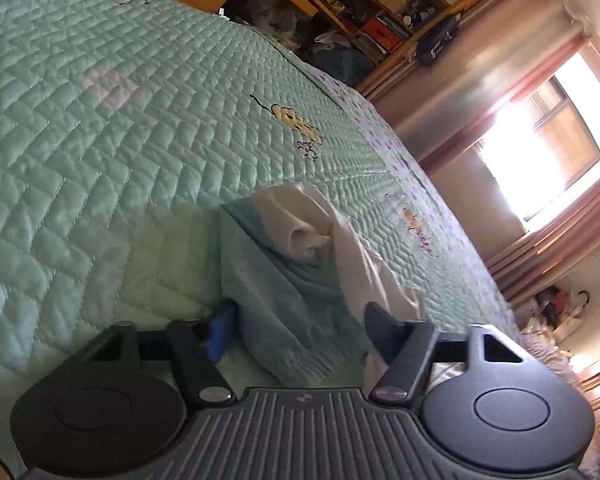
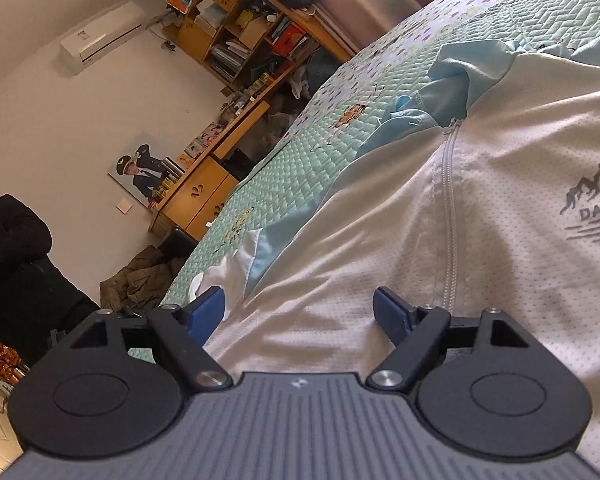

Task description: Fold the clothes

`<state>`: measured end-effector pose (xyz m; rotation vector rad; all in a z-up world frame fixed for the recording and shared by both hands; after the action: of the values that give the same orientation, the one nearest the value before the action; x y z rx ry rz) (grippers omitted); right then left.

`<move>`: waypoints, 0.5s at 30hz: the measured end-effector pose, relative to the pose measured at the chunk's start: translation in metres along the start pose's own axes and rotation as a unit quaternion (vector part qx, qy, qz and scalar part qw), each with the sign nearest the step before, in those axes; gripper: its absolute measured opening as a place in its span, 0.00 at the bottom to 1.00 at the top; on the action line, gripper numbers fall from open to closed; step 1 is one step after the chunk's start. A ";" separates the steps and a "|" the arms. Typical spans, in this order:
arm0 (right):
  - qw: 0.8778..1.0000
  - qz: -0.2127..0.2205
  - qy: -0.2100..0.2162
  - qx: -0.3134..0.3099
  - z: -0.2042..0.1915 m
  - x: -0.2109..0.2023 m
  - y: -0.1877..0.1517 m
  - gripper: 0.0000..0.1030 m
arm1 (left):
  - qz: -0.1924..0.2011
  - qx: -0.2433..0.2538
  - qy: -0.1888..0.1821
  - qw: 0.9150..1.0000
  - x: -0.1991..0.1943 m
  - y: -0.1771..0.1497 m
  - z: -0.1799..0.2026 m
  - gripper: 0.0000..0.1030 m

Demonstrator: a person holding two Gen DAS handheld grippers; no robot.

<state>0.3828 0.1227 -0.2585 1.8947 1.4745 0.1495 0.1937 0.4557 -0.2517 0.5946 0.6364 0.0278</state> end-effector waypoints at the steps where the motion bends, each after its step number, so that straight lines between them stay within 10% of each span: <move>1: 1.000 0.000 -0.001 -0.001 0.000 0.000 0.000 0.80 | -0.002 0.004 0.006 1.000 0.002 0.002 0.000 0.40; 4: 1.000 -0.002 -0.001 -0.004 -0.001 0.000 0.000 0.80 | -0.012 0.039 0.028 0.999 0.009 0.011 0.003 0.11; 9: 1.000 -0.001 0.000 -0.005 0.001 -0.001 -0.001 0.80 | -0.010 0.161 0.060 0.985 0.019 0.038 0.027 0.04; 15: 1.000 -0.001 -0.003 -0.011 0.000 -0.001 -0.001 0.80 | 0.130 0.398 0.114 0.901 -0.004 0.084 0.099 0.04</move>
<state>0.3814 0.1223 -0.2591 1.8746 1.4634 0.1581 0.2590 0.4740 -0.1413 1.4867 0.7877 0.0914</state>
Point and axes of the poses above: each gripper's, at about its wrist camera, not at the fingertips, and x roughly the way its jaws point, z to its right, y to its top, the point moved 1 cm from there along x, roughly the way its jaws point, and after that the axes turned 3 degrees about -z, right-handed, at the moved point
